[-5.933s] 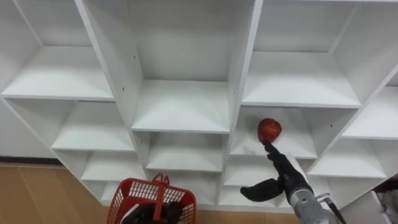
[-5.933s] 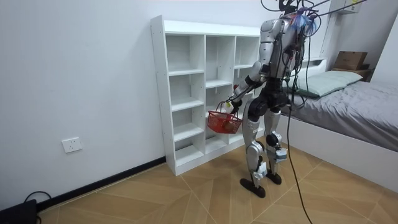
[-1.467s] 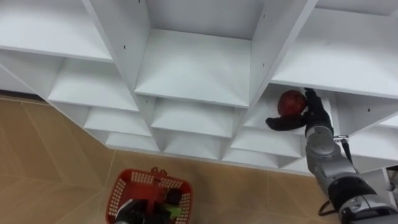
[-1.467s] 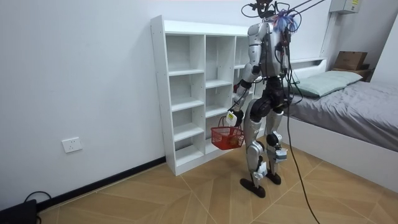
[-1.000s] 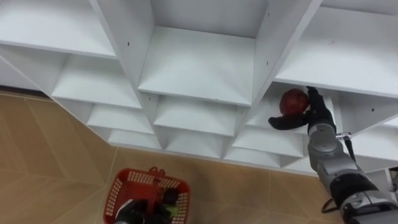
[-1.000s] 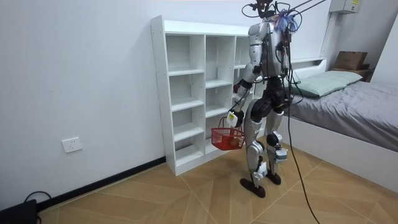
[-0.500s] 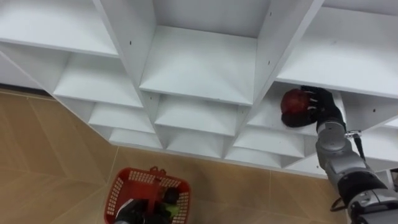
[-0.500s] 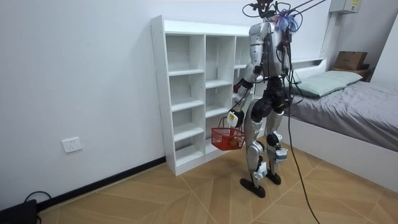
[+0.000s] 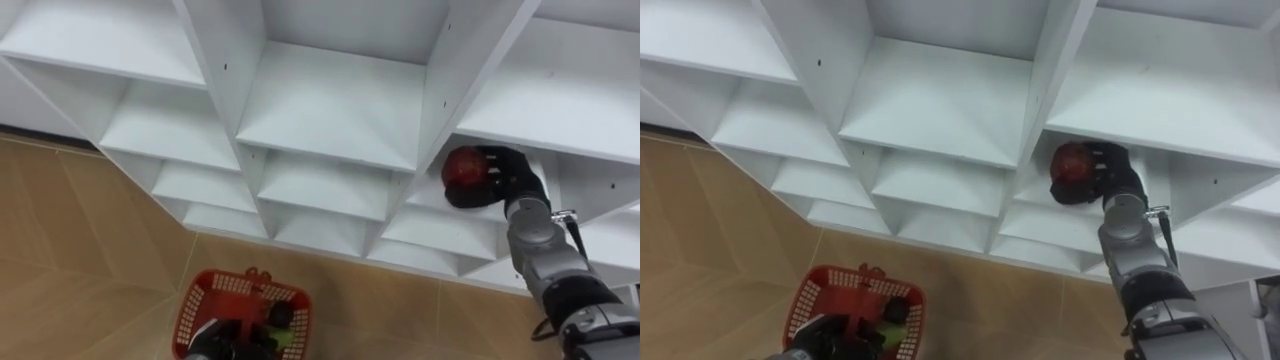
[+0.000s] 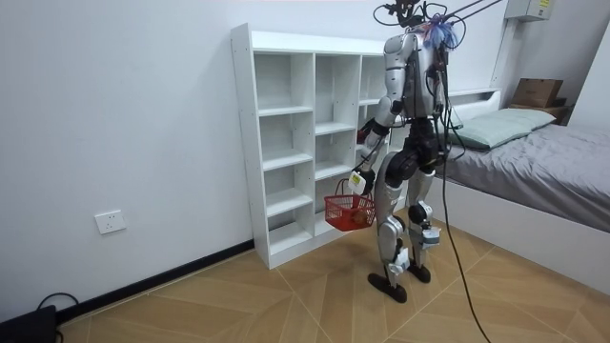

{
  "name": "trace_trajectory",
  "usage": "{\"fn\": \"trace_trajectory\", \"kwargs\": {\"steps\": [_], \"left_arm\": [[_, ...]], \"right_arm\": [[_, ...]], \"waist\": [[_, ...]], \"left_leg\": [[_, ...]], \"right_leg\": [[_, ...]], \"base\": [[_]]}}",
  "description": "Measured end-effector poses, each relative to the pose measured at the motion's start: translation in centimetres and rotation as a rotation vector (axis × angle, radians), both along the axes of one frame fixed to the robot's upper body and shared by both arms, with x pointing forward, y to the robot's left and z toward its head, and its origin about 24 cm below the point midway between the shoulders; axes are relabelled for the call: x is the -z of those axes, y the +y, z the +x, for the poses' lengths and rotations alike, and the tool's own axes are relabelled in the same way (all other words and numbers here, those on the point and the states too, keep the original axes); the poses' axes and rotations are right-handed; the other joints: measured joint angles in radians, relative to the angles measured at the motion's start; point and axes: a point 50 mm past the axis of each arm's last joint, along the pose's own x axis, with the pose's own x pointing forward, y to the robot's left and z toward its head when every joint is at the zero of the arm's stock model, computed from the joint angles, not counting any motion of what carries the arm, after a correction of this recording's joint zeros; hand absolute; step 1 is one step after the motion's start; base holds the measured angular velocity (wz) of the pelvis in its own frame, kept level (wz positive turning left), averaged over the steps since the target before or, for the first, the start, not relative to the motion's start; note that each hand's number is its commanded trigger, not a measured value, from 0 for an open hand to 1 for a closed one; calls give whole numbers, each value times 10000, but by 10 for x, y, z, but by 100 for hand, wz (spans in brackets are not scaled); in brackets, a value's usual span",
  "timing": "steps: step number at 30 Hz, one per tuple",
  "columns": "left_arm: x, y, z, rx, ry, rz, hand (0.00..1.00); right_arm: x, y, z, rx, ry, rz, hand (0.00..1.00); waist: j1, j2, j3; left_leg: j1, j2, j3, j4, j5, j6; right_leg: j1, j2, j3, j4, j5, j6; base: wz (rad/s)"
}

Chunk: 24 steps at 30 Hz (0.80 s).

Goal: Collect fruits from the closet

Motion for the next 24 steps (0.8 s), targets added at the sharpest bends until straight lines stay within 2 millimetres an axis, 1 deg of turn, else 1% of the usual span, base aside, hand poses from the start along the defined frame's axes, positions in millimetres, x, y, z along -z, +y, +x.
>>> {"fn": "trace_trajectory", "kwargs": {"steps": [8, 12, 20, 24], "left_arm": [[1, 1, -2, -31, 69, 14, 100], [2, 2, -3, -51, 145, 27, 100], [2, 2, -4, -117, 157, 1, 100], [3, 3, -7, -133, 231, 18, 100]], "right_arm": [[4, -1, -3, 58, 340, 112, 100], [5, 0, -3, -37, 463, 183, 100], [6, 3, -3, -92, 499, 331, 100], [11, 9, -5, -280, 639, 307, 100]], "waist": [[-14, -40, -5], [-27, -59, -8], [-74, -98, -82], [-121, -80, -97]], "left_leg": [[-1, -3, -3, 99, 18, 20], [-17, -6, -13, 123, 17, 21], [-1, -9, -15, 152, 20, 24], [274, -6, -18, 184, 20, 25]], "right_leg": [[-1, -73, -75, 152, 0, 1], [0, -48, -95, 171, 0, 0], [15, -51, -81, 179, 0, -1], [350, -42, -90, 104, 0, 0]], "base": [[1], [0], [0], [1]]}}
